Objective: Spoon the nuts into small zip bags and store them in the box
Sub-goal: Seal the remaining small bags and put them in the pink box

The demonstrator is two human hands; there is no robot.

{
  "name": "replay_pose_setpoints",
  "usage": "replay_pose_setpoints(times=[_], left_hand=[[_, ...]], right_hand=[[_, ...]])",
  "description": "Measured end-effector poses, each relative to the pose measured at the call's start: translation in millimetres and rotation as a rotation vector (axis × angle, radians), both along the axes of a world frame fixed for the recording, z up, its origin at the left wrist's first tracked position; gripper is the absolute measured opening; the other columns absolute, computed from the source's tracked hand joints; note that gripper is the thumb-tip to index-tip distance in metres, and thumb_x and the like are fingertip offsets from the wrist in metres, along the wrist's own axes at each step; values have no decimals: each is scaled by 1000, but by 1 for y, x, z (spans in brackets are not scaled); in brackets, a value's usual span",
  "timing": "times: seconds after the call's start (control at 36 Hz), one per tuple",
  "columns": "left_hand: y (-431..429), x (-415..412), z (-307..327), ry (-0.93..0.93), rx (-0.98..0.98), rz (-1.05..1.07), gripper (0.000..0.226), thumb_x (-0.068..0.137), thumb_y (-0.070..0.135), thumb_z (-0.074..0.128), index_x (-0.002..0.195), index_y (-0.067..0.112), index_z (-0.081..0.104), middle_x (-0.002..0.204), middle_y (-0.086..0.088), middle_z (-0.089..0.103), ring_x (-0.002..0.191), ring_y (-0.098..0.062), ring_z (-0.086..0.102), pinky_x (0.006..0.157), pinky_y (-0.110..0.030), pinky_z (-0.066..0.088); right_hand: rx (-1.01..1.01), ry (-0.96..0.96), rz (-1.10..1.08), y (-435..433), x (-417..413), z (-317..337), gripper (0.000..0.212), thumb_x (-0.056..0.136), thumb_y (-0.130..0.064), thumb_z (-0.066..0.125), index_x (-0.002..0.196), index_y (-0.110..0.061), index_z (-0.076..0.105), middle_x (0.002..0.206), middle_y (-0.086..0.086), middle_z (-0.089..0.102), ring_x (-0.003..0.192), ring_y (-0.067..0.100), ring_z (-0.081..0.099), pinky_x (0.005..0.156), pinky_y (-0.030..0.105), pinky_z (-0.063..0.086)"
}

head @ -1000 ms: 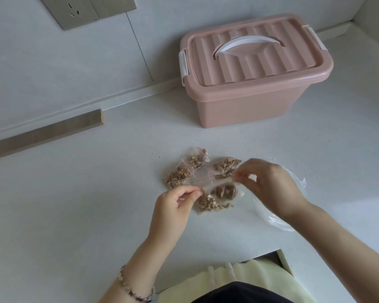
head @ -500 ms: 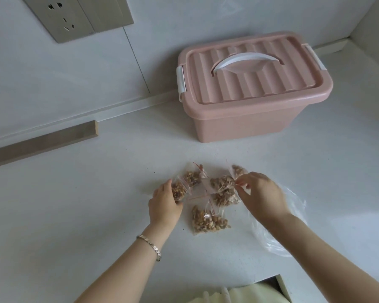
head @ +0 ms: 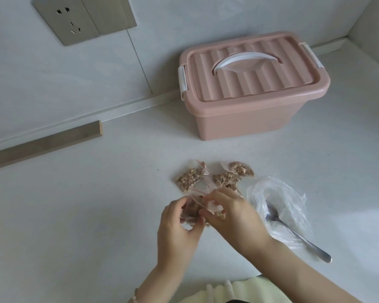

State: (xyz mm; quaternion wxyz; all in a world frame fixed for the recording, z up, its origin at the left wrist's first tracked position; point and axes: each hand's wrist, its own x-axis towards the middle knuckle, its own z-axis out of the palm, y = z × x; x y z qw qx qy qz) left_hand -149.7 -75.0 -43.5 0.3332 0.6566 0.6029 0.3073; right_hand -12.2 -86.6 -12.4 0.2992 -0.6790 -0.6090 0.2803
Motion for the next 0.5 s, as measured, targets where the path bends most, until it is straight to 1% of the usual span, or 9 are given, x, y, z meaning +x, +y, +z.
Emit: replay_pose_setpoints(times=[0.06, 0.11, 0.17, 0.19, 0.28, 0.33, 0.42, 0.47, 0.5], left_hand=[[-6, -1, 3, -25, -13, -2, 50, 68, 21, 77, 98, 48, 48, 94, 19, 60, 85, -2, 54, 70, -8, 42], [-9, -2, 8, -55, -29, -50, 63, 66, 33, 76, 111, 55, 38, 97, 20, 58, 92, 4, 54, 72, -6, 41], [-9, -4, 14, -23, 67, -187, 64, 66, 45, 66, 120, 53, 31, 108, 21, 52, 100, 7, 50, 75, -5, 41], [-9, -5, 15, 14, 151, -271, 59, 69, 45, 63, 120, 49, 33, 113, 19, 49, 103, 7, 48, 78, -7, 42], [-5, -11, 18, 129, 295, -423, 30, 74, 46, 58, 102, 39, 50, 117, 16, 43, 103, 0, 49, 82, -20, 47], [-2, -13, 21, 176, 326, -438, 18, 75, 46, 57, 89, 35, 53, 112, 18, 46, 96, -2, 53, 79, -24, 48], [0, -14, 24, 148, 322, -489, 13, 75, 42, 60, 79, 31, 53, 109, 18, 54, 97, 1, 55, 82, -19, 44], [-2, -13, 27, 76, 268, -508, 13, 74, 39, 62, 75, 29, 54, 111, 20, 58, 100, 4, 57, 85, -15, 43], [-4, -11, 30, 14, 211, -498, 14, 74, 38, 64, 72, 27, 55, 110, 23, 60, 98, 5, 59, 83, -12, 44]], right_hand=[[43, 15, -18, -4, 0, 0, 10, 78, -31, 65, 80, -21, 68, 87, -12, 61, 69, 3, 54, 60, 22, 46], [92, 26, 5, -9, 2, 1, 8, 75, -27, 63, 72, -20, 67, 83, -10, 62, 63, 0, 48, 59, 16, 43], [135, -14, 59, -13, 5, 6, 5, 73, -22, 65, 70, -19, 66, 83, -9, 63, 66, 1, 49, 59, 13, 42], [155, -47, 85, -16, 7, 7, 4, 73, -20, 65, 69, -19, 66, 83, -9, 63, 67, 3, 52, 58, 13, 43], [222, -144, 186, -22, 17, 15, 12, 78, -23, 59, 69, -20, 66, 82, -10, 64, 67, 9, 61, 54, 24, 49], [280, -225, 269, -25, 24, 20, 21, 80, -27, 53, 67, -21, 68, 80, -9, 66, 66, 11, 63, 53, 21, 48], [304, -305, 357, -30, 30, 26, 20, 79, -31, 59, 65, -23, 71, 76, -11, 67, 63, 9, 61, 52, 16, 45], [311, -304, 368, -34, 32, 26, 10, 74, -27, 66, 66, -23, 72, 74, -12, 66, 63, 8, 61, 52, 18, 47], [295, -275, 348, -37, 33, 26, 10, 74, -26, 65, 67, -23, 72, 74, -12, 66, 64, 7, 60, 53, 18, 48]])
